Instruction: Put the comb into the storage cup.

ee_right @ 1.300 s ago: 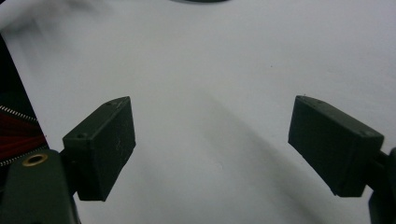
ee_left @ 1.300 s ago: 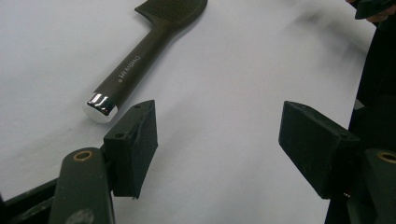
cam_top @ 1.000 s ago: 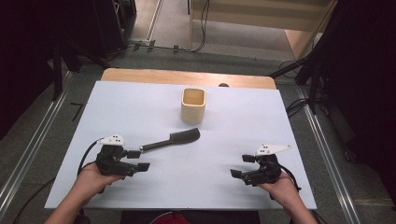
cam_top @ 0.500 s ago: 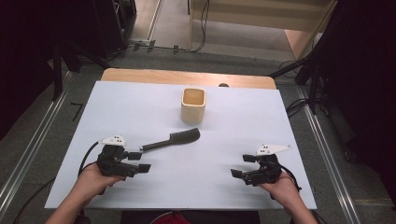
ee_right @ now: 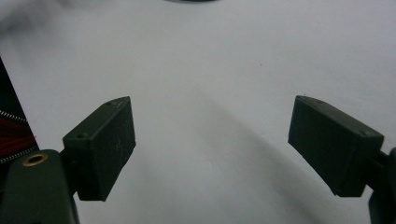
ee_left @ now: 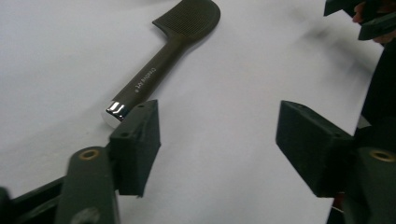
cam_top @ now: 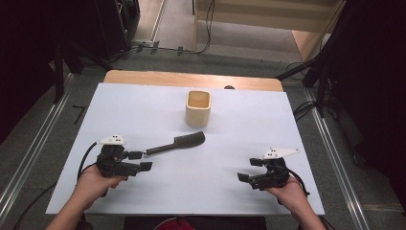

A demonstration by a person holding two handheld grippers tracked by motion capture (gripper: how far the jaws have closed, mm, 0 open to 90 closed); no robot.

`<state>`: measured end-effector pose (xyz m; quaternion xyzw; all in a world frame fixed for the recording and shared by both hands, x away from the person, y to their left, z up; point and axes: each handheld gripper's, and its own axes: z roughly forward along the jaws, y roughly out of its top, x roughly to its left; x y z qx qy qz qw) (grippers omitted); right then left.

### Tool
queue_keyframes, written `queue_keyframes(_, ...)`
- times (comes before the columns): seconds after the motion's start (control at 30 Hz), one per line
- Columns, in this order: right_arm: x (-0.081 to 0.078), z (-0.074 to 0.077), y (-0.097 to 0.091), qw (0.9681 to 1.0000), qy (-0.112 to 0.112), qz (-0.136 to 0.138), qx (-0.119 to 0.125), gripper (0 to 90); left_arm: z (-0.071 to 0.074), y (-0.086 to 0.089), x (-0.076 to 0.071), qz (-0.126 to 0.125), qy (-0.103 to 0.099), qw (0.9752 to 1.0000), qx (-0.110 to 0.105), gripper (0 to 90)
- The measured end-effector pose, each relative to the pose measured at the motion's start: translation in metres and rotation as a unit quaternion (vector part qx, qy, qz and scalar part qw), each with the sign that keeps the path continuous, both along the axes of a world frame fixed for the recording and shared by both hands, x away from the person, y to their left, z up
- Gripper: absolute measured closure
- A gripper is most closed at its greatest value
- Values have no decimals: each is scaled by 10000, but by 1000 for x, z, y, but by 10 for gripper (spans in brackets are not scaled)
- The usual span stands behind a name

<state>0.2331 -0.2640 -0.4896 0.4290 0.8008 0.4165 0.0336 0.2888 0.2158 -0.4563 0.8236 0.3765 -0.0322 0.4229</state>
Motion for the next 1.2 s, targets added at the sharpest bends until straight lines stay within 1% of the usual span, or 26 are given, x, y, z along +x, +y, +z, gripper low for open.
queue_keyframes(0.07,0,0,0,10000,14,-3,-1,134,2,0,1,20,-57,10000,63,335)
queue_keyframes(0.13,0,0,0,10000,9,1,-1,134,4,0,2,87,-95,9999,81,335)
queue_keyframes(0.17,0,0,0,10000,5,0,1,133,5,0,3,95,-104,9999,48,335)
queue_keyframes(0.2,0,0,0,10000,11,-6,7,134,6,2,4,158,-160,9997,-25,335)
queue_keyframes(0.23,0,0,0,10000,11,-12,9,133,7,3,5,164,-179,9997,-37,334)
queue_keyframes(0.27,0,0,0,10000,10,-9,5,133,7,3,5,164,-179,9997,-37,334)
queue_keyframes(0.33,0,0,0,10000,14,-12,12,134,8,3,7,196,-117,9997,-22,334)
queue_keyframes(0.4,0,0,0,10000,14,-12,14,133,10,3,10,181,2,9998,-37,333)
queue_keyframes(0.53,0,0,0,10000,10,-2,11,134,10,1,14,109,-84,9999,43,310)
queue_keyframes(0.67,0,0,-1,10000,20,-17,6,133,10,0,19,85,-128,9998,107,257)
queue_keyframes(0.73,0,1,-1,10000,12,-10,5,133,10,0,21,71,-147,9999,46,254)
queue_keyframes(0.8,0,1,-1,10000,28,-6,-3,133,11,-1,25,115,-158,9998,80,250)
queue_keyframes(0.83,0,0,-1,10000,22,-9,-1,133,11,-1,29,137,-154,9998,62,250)
queue_keyframes(0.87,0,0,-1,10000,22,-9,-1,133,11,-1,29,137,-154,9998,62,252)
queue_keyframes(0.9,0,0,-1,10000,24,-5,-4,133,12,-1,33,198,-127,9997,60,253)
queue_keyframes(1.03,0,0,-2,10000,14,-8,-6,133,12,-1,39,224,-150,9996,88,253)
queue_keyframes(1.1,0,0,-2,10000,13,-8,-6,133,12,-3,41,256,-192,9994,115,253)
queue_keyframes(1.13,0,0,-2,10000,16,-6,-4,133,12,-4,43,287,-171,9994,130,253)
queue_keyframes(1.17,1,0,-2,10000,15,-3,-8,134,12,-5,47,235,-159,9995,138,259)
queue_keyframes(1.2,1,0,-2,10000,15,-3,-8,134,12,-5,47,235,-159,9995,138,259)
